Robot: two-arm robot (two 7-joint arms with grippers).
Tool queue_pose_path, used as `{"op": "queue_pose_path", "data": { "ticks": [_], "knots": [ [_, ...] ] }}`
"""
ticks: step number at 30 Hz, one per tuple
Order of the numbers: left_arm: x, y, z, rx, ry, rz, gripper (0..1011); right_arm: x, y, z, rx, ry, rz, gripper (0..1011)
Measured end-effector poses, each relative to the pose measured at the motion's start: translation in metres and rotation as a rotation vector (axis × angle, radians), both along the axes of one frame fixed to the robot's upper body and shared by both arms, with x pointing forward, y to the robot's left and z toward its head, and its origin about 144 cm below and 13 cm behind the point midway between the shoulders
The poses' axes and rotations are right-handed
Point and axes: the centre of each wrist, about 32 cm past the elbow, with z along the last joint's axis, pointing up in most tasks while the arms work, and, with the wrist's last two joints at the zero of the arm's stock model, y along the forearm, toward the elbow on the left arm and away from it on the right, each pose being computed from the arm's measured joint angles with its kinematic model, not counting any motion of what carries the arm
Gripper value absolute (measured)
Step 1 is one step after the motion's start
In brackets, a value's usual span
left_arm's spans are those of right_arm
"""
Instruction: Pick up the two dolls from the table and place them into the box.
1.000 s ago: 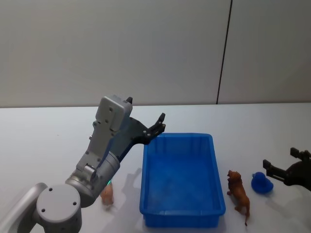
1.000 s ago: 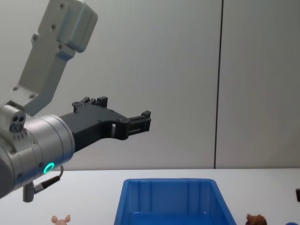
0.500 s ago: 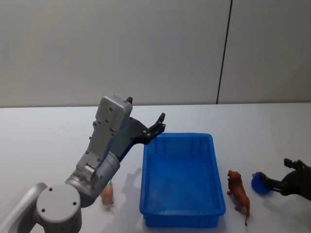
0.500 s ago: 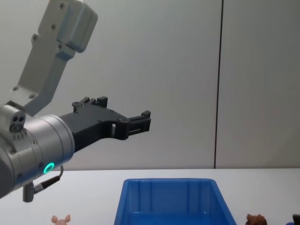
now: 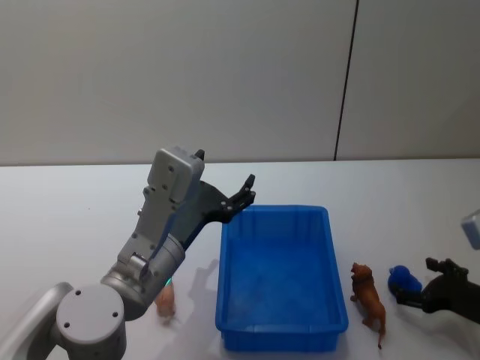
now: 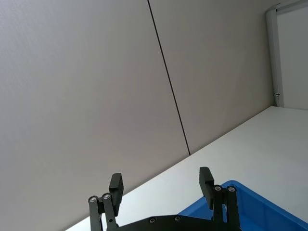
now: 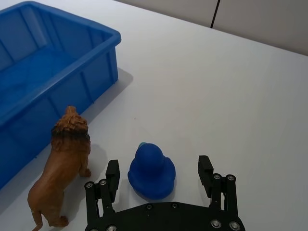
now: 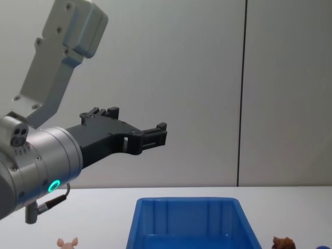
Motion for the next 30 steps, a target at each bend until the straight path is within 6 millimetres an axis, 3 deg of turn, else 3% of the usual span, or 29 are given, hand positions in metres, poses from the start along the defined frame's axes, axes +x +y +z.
{"op": "queue_pose_path", "data": {
  "ticks": [7,15,23,30],
  "knots": [
    [0.000,0.000,0.000,0.000,0.000,0.000,1001,0.004,0.003,-0.006,-0.005,0.024,0.014,998],
    [0.000,0.000,0.000,0.000,0.000,0.000,1001,0.006,0.006,-0.009,-0.004,0.041,0.025,834],
    [0.000,0.000,0.000,0.000,0.000,0.000,1001,0.007,0.008,-0.011,-0.003,0.048,0.027,576],
    [0.000,0.000,0.000,0.000,0.000,0.000,1001,0.006,0.009,-0.011,0.000,0.033,0.021,504]
  ]
}}
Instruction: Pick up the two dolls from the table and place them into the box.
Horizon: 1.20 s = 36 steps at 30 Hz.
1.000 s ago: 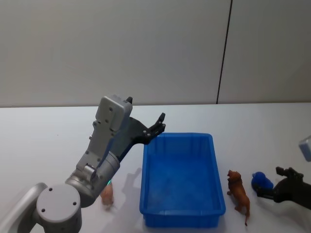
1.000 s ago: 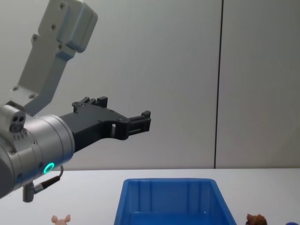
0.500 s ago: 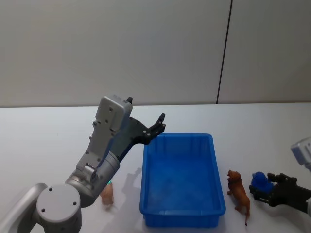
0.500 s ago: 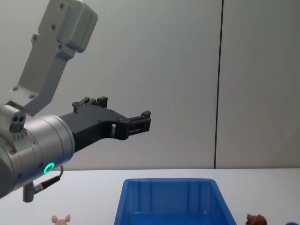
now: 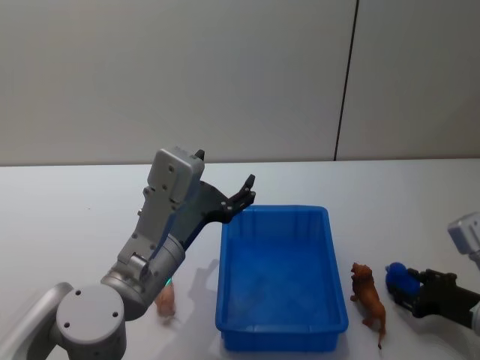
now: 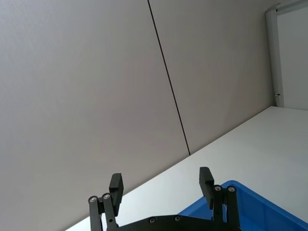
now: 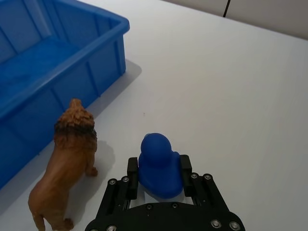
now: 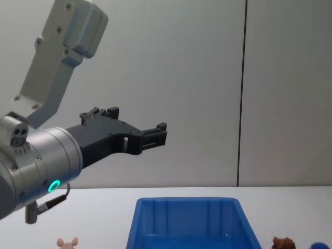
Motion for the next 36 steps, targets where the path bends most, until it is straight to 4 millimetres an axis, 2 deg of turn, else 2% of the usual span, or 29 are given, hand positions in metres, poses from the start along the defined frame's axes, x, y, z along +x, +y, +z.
{"op": "queue_pose_path", "data": {
  "ticks": [11,17,26,36],
  "knots": [
    [0.000,0.000,0.000,0.000,0.000,0.000,1001,0.000,0.004,0.011,0.031,-0.094,-0.008,434],
    [0.000,0.000,0.000,0.000,0.000,0.000,1001,0.003,0.011,0.027,0.062,-0.172,0.006,396],
    [0.000,0.000,0.000,0.000,0.000,0.000,1001,0.014,0.033,0.055,0.119,-0.260,0.089,334],
    [0.000,0.000,0.000,0.000,0.000,0.000,1001,0.022,0.060,0.066,0.155,-0.249,0.193,275]
  ]
}}
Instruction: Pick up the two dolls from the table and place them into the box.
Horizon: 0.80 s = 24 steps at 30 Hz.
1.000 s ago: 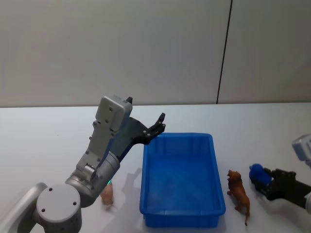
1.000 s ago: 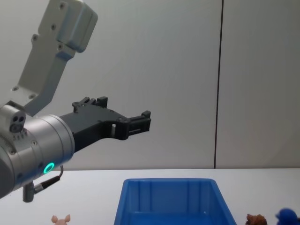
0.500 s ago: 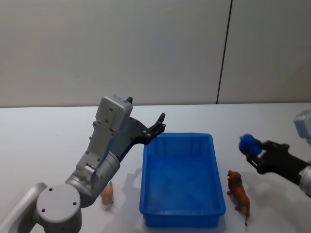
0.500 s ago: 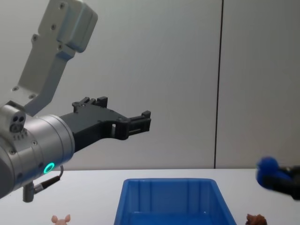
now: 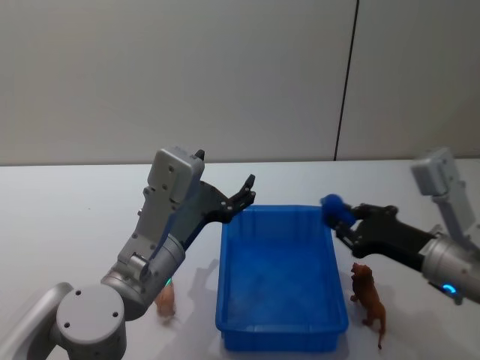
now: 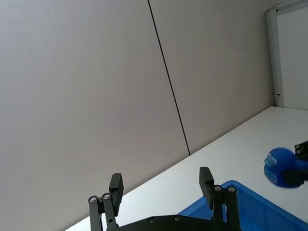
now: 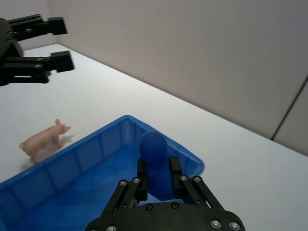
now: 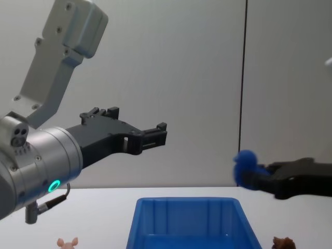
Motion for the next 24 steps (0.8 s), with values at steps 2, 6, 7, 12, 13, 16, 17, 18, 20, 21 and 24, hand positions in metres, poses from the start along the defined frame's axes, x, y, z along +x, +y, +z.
{"op": "queue_pose_path", "data": {
  "ticks": [2,6,7,12,13,16,17,18,20,21,24],
  "knots": [
    [0.000,0.000,0.000,0.000,0.000,0.000,1001,0.001,0.007,-0.001,0.000,0.013,0.023,266],
    [0.000,0.000,0.000,0.000,0.000,0.000,1001,0.002,0.017,-0.003,-0.002,0.034,0.055,250],
    [0.000,0.000,0.000,0.000,0.000,0.000,1001,0.003,0.021,-0.005,-0.004,0.042,0.066,239],
    [0.000,0.000,0.000,0.000,0.000,0.000,1001,0.003,0.030,-0.008,-0.011,0.062,0.090,379],
    [0.000,0.000,0.000,0.000,0.000,0.000,1001,0.003,0.031,-0.008,-0.011,0.065,0.093,405],
    [0.000,0.000,0.000,0.000,0.000,0.000,1001,0.003,0.034,-0.010,-0.013,0.074,0.102,497],
    [0.000,0.000,0.000,0.000,0.000,0.000,1001,0.002,0.036,-0.010,-0.014,0.077,0.104,547],
    [0.000,0.000,0.000,0.000,0.000,0.000,1001,0.002,0.036,-0.010,-0.014,0.077,0.105,583],
    [0.000,0.000,0.000,0.000,0.000,0.000,1001,0.002,0.037,-0.010,-0.014,0.078,0.106,641],
    [0.000,0.000,0.000,0.000,0.000,0.000,1001,0.002,0.037,-0.010,-0.014,0.079,0.106,688],
    [0.000,0.000,0.000,0.000,0.000,0.000,1001,0.001,0.036,-0.010,-0.012,0.078,0.101,765]
  ]
}}
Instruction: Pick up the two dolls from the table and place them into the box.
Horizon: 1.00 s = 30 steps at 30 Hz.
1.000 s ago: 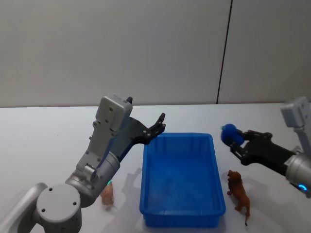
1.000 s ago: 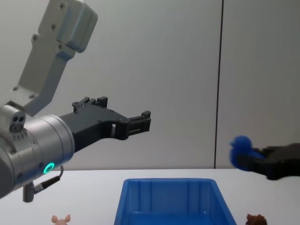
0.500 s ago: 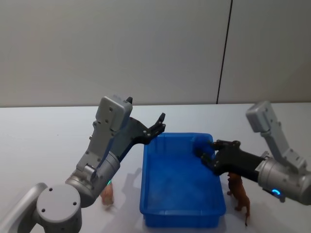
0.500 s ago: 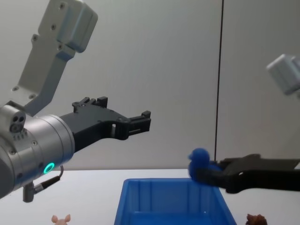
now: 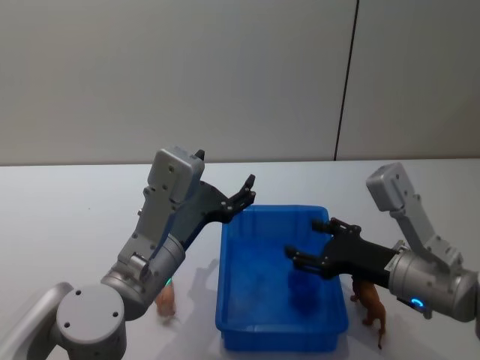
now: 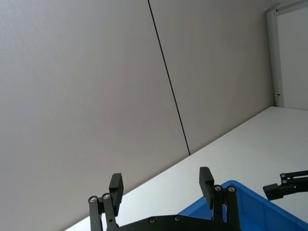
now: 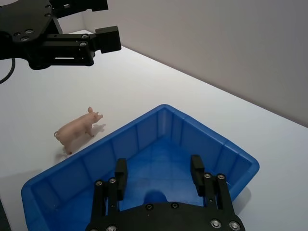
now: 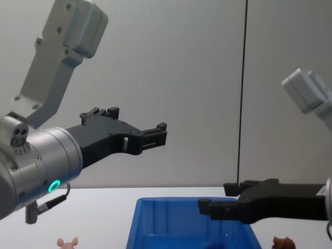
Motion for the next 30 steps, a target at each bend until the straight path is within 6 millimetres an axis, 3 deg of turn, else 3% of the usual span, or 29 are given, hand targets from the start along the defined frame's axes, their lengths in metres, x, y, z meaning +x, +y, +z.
{"op": "queue_pose_path", "data": {
  "ticks": [9,30],
  "knots": [
    [0.000,0.000,0.000,0.000,0.000,0.000,1001,-0.007,-0.014,0.003,0.010,-0.016,-0.045,1001],
    [0.000,0.000,0.000,0.000,0.000,0.000,1001,-0.038,-0.061,-0.002,0.008,0.036,-0.173,1001]
  ]
}}
